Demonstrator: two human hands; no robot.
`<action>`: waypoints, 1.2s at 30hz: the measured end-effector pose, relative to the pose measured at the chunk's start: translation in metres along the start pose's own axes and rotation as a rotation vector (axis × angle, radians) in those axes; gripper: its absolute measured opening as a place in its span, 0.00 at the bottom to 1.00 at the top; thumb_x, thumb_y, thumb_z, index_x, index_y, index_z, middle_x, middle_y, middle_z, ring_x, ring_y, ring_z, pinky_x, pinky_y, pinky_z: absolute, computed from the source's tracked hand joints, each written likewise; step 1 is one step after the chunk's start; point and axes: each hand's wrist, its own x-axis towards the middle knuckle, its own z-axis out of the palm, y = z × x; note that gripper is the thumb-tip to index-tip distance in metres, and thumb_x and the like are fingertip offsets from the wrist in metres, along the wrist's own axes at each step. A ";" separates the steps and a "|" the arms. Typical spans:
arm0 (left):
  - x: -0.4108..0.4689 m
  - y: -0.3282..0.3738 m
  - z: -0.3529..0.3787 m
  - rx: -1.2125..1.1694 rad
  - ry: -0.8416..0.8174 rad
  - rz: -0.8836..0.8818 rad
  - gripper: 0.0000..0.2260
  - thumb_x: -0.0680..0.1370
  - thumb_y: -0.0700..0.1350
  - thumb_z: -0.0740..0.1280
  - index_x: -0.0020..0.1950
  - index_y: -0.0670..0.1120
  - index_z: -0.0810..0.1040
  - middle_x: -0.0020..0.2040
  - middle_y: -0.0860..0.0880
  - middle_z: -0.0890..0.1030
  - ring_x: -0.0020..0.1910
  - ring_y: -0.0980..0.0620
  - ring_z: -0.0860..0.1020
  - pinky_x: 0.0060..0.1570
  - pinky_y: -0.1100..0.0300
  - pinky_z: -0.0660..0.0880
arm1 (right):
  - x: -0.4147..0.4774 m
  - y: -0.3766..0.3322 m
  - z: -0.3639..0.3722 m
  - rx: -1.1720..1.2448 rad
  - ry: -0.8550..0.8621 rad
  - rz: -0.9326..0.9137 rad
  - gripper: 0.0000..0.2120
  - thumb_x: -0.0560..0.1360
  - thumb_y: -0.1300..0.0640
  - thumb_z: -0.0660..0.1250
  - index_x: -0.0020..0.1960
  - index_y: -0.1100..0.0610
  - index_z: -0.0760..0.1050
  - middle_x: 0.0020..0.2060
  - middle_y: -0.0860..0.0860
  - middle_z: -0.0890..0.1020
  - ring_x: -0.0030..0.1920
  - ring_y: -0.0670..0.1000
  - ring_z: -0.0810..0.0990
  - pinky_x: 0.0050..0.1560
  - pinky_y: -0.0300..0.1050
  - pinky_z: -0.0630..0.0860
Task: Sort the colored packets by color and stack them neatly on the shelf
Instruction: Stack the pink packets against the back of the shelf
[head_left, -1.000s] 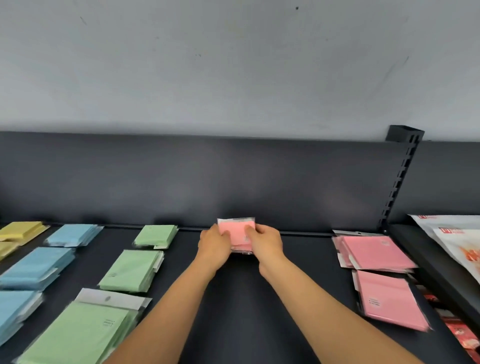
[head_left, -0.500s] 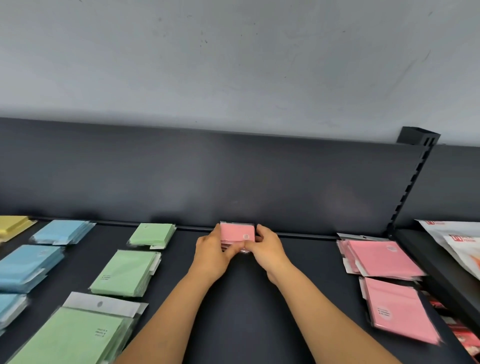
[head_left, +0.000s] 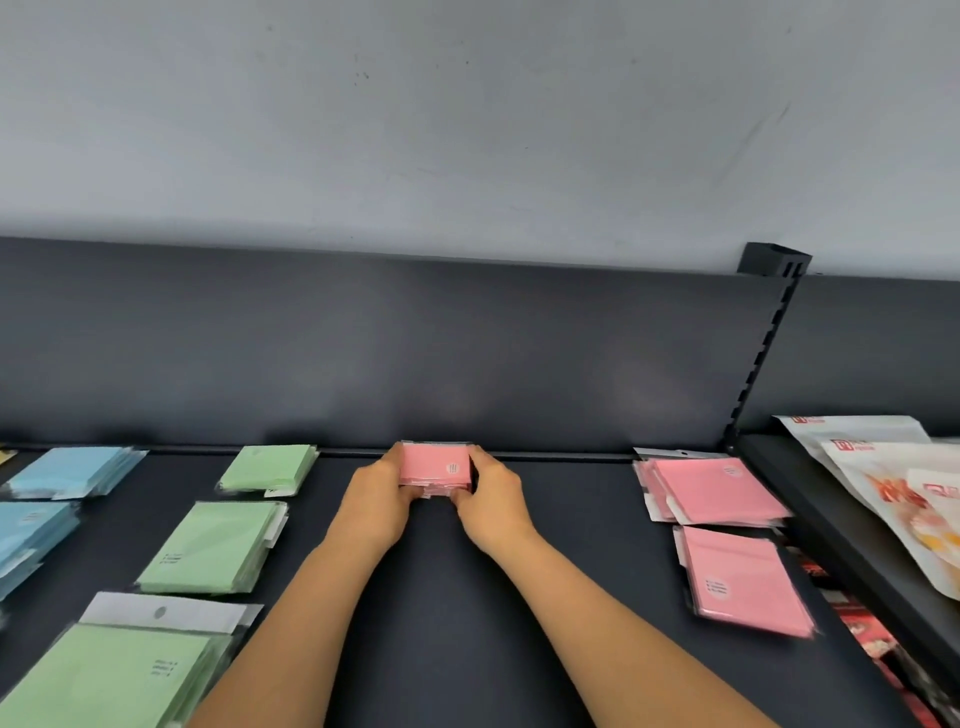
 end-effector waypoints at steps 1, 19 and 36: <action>0.000 0.001 -0.003 0.001 -0.012 -0.031 0.30 0.76 0.43 0.67 0.74 0.40 0.59 0.67 0.40 0.72 0.66 0.43 0.71 0.59 0.59 0.67 | -0.003 -0.003 -0.006 0.035 -0.035 0.023 0.22 0.74 0.66 0.66 0.67 0.59 0.68 0.61 0.53 0.76 0.62 0.52 0.74 0.57 0.34 0.68; -0.085 0.169 0.073 0.251 -0.608 0.478 0.24 0.75 0.61 0.63 0.68 0.53 0.67 0.61 0.50 0.76 0.56 0.48 0.75 0.55 0.55 0.73 | -0.133 0.078 -0.209 -0.202 0.128 0.264 0.33 0.74 0.54 0.68 0.74 0.55 0.57 0.70 0.50 0.67 0.68 0.49 0.67 0.65 0.40 0.64; -0.088 0.153 0.111 -0.491 -0.608 -0.028 0.28 0.64 0.28 0.69 0.62 0.43 0.72 0.53 0.49 0.81 0.53 0.50 0.79 0.53 0.56 0.76 | -0.142 0.095 -0.200 0.608 0.194 0.482 0.25 0.69 0.77 0.59 0.63 0.61 0.72 0.53 0.57 0.81 0.55 0.56 0.79 0.53 0.50 0.77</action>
